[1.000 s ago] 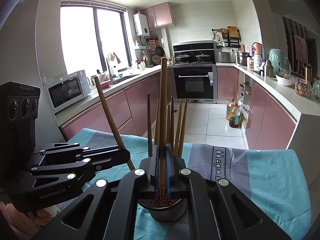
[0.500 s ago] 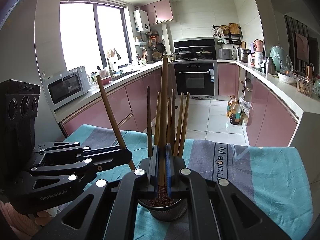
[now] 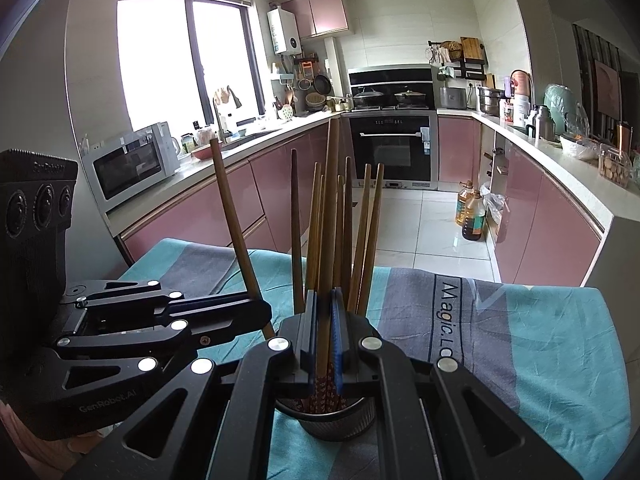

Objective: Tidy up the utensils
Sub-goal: 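Lower the right tool's chopstick into the mesh cup while the left tool inserts its own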

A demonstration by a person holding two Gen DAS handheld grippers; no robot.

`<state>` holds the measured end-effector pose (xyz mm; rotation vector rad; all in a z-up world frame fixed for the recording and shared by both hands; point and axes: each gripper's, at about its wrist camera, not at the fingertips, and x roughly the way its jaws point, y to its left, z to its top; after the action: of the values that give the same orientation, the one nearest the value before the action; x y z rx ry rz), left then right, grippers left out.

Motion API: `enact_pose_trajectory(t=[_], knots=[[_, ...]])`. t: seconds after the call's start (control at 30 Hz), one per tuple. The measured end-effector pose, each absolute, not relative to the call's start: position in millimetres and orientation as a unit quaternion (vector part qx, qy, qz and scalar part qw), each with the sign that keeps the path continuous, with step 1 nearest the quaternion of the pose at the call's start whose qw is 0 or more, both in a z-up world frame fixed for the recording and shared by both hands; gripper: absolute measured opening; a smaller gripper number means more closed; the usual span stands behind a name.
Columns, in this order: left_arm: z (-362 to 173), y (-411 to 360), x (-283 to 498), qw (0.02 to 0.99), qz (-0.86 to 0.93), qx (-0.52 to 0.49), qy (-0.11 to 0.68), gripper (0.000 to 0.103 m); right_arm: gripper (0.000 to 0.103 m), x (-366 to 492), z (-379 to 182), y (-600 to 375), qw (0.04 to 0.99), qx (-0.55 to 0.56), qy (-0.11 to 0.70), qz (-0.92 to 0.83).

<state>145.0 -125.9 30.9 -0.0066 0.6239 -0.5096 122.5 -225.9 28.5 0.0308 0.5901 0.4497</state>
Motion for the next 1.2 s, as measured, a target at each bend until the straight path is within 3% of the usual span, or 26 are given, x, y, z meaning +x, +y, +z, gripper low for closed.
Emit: enact_pose_trajectory(t=[1.2], knots=[[18, -129, 169, 0.919, -0.226, -0.003, 0.322, 0.009, 0.006, 139, 18, -220, 0.925, 0.023, 0.307, 0.221]])
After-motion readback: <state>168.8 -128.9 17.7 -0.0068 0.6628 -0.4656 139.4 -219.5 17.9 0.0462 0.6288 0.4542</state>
